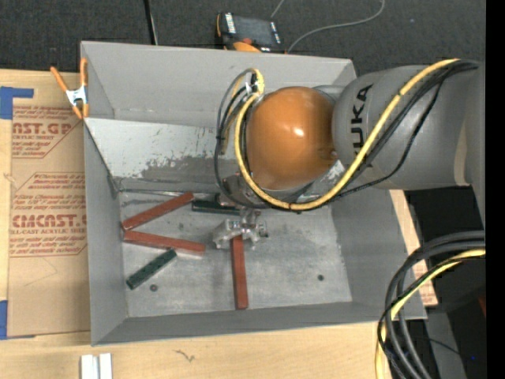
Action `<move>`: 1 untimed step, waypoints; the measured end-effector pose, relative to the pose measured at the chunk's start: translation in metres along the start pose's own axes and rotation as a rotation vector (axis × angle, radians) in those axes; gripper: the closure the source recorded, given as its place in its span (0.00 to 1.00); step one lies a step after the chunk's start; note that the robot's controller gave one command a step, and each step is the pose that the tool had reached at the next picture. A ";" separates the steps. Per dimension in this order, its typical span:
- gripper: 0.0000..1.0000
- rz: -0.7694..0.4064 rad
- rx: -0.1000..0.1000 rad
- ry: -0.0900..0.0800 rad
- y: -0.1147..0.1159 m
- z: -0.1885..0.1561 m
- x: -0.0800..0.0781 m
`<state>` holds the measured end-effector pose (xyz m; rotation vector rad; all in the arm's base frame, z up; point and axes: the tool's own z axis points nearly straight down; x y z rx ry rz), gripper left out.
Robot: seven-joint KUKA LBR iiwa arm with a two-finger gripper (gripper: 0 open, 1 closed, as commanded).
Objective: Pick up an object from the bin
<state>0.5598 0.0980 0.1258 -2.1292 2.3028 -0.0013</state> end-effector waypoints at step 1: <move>1.00 0.041 0.001 0.004 0.029 -0.076 0.067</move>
Offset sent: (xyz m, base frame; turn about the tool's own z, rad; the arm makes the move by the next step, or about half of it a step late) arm -0.0348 -0.0611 0.0720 0.0311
